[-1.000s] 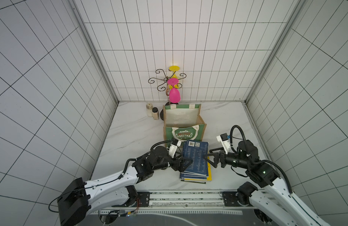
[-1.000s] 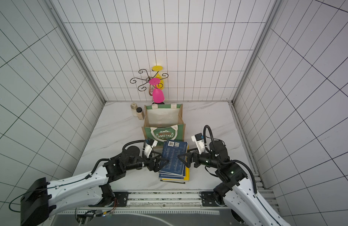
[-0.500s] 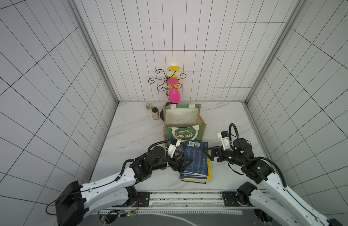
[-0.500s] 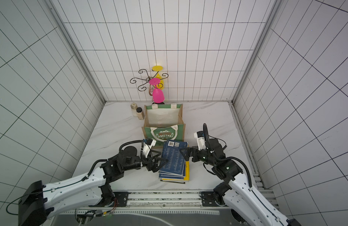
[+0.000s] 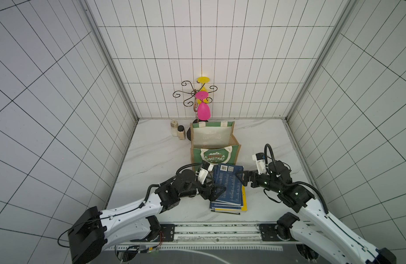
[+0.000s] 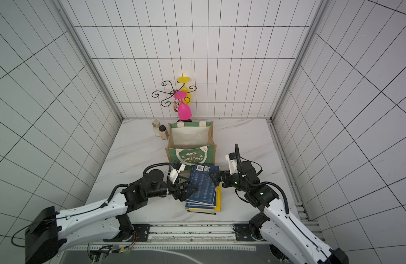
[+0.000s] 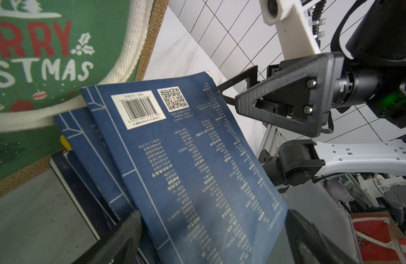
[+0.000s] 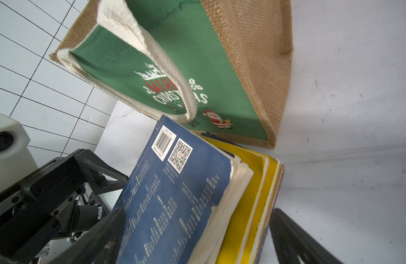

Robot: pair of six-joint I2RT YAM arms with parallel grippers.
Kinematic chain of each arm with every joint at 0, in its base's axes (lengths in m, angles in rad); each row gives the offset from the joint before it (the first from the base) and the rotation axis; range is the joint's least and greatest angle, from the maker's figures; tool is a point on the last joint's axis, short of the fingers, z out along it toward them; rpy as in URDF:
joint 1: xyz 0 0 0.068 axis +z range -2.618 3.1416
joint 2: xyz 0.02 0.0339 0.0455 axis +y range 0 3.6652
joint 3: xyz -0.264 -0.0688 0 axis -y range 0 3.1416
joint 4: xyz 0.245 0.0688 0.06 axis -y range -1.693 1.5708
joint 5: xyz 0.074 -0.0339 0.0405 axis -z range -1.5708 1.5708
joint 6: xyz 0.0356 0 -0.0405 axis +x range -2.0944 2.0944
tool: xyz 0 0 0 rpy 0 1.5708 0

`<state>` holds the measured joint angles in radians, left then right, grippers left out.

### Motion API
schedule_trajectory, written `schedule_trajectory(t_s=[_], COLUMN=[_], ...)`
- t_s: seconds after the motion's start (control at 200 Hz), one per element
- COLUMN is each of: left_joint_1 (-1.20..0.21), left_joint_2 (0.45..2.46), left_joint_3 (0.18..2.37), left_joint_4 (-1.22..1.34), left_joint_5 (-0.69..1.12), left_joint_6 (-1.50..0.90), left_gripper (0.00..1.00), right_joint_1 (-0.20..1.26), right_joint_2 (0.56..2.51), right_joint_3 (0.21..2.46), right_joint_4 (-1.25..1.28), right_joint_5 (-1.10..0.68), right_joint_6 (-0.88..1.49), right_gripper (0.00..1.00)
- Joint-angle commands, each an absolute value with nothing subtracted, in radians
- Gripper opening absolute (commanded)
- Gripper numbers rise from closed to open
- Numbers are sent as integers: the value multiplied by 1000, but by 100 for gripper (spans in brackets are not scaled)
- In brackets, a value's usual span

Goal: Put the books into the canvas bag
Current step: Pick up the book from the book.

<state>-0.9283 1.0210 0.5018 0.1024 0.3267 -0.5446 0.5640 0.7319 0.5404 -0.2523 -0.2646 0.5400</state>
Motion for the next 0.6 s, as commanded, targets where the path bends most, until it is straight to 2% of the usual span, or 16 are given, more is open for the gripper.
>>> schedule_trajectory(t_s=[0.0, 0.365, 0.595], left_joint_1=[-933, -972, -980], left_joint_2=[1035, 1127, 1172], left_joint_3=[544, 593, 607], left_joint_4=[131, 155, 162], left_joint_5=[355, 369, 373], left_joint_6=[-531, -525, -529], left_gripper=[97, 97, 97], right_joint_1=[571, 536, 441], right_joint_2=[746, 774, 786], right_joint_3=[492, 480, 456], right_joint_4=[-222, -180, -199], right_joint_5=[-289, -391, -406], right_joint_6=[528, 489, 484], right_gripper=[99, 99, 99])
